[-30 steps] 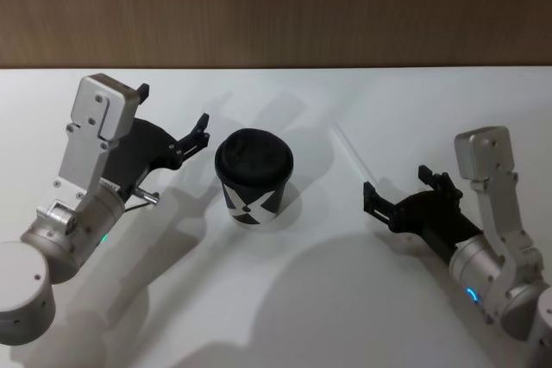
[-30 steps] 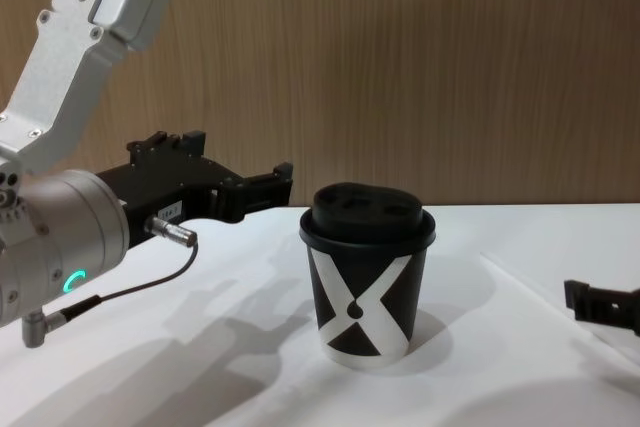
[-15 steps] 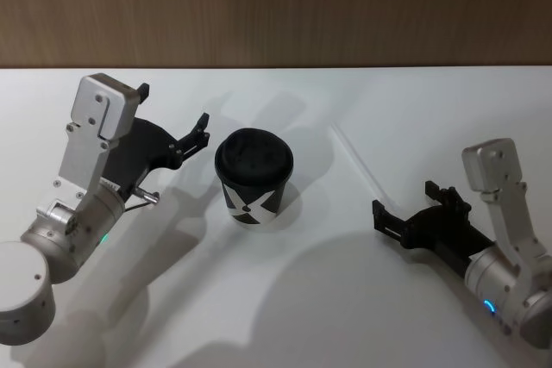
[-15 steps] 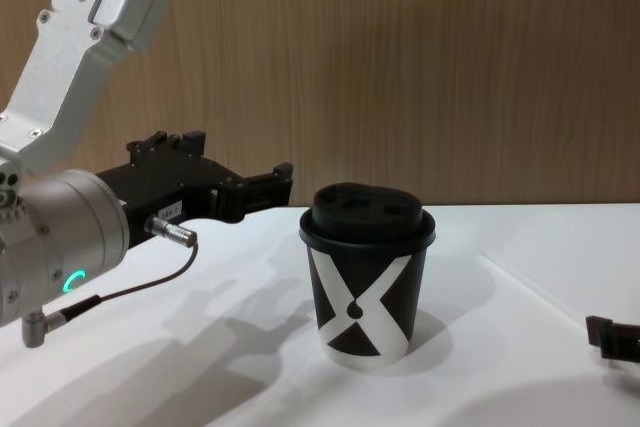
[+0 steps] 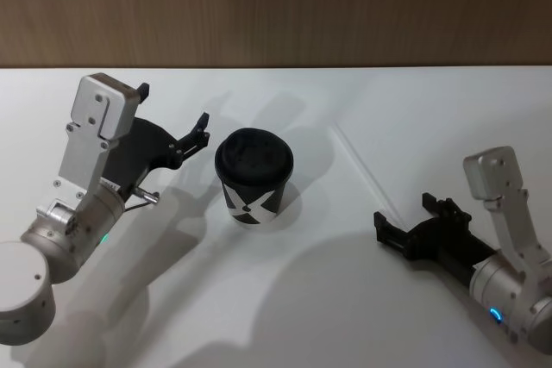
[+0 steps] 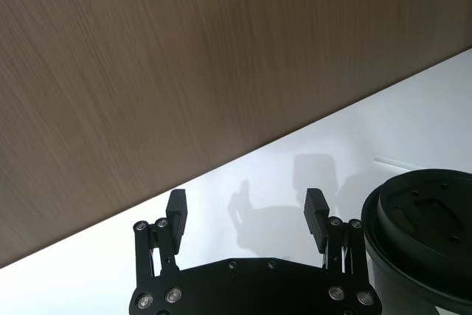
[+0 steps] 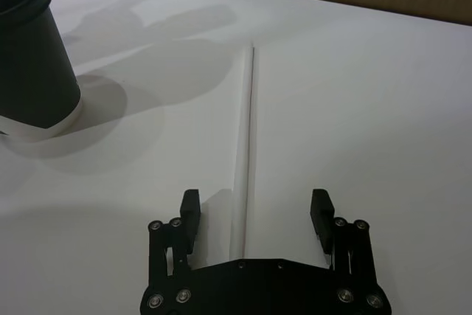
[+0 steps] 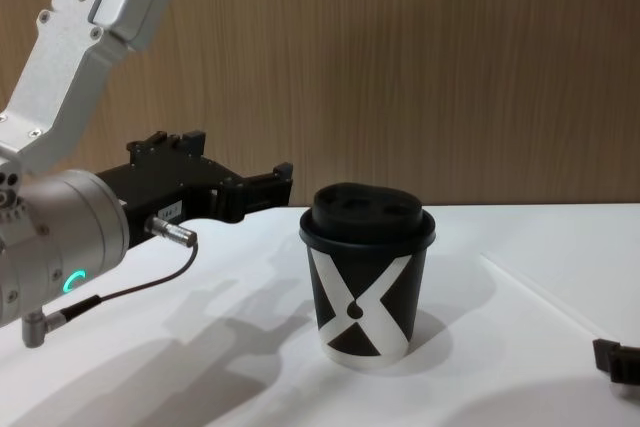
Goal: Pick up the straw with one hand, pass it to the other hand, and insert it into the cup.
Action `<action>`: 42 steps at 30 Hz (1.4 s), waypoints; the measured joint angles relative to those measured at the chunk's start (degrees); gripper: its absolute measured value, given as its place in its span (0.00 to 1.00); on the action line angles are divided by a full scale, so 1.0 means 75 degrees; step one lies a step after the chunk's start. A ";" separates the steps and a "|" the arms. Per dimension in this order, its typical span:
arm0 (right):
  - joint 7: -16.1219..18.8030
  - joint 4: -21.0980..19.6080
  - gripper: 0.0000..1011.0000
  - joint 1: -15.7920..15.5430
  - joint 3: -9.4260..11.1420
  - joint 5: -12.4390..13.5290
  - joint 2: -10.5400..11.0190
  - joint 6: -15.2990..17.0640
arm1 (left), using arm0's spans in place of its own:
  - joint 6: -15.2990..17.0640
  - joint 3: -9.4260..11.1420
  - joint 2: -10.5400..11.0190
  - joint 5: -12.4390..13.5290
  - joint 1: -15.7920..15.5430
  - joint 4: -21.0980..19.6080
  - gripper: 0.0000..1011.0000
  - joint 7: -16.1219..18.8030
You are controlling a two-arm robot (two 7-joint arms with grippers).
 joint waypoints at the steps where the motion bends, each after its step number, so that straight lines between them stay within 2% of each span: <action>1: 0.0013 0.0007 0.93 -0.0002 0.0004 0.0003 0.0002 0.0002 | 0.0000 0.0000 0.0000 0.0000 0.0000 0.0001 0.99 0.0000; 2: 0.0028 0.0011 0.90 -0.0003 0.0006 0.0007 0.0002 0.0004 | 0.0000 0.0000 0.0000 0.0000 0.0000 0.0000 0.99 0.0000; 4: 0.0067 0.0026 0.90 -0.0007 0.0015 0.0022 0.0002 0.0014 | 0.0000 0.0000 0.0000 0.0000 0.0000 0.0000 0.99 0.0000; 6: 0.0098 0.0042 0.79 -0.0009 0.0029 0.0031 -0.0003 0.0030 | 0.0000 0.0000 0.0000 0.0000 0.0000 0.0000 0.99 0.0000; 7: 0.0107 0.0046 0.79 -0.0009 0.0033 0.0033 -0.0006 0.0036 | 0.0000 -0.0001 0.0000 0.0000 0.0000 0.0001 0.99 0.0000; 8: 0.0114 0.0049 0.74 -0.0010 0.0036 0.0035 -0.0008 0.0042 | 0.0000 0.0000 0.0000 0.0000 0.0000 0.0000 0.99 0.0000; 10: 0.0145 0.0060 0.70 -0.0008 0.0041 0.0040 -0.0016 0.0058 | 0.0000 0.0000 0.0000 0.0000 0.0000 0.0000 0.99 0.0000; 42: 0.0576 0.0150 0.48 0.0073 -0.0051 -0.0096 -0.0073 0.0158 | 0.0000 0.0000 0.0000 0.0000 0.0000 0.0001 0.99 0.0000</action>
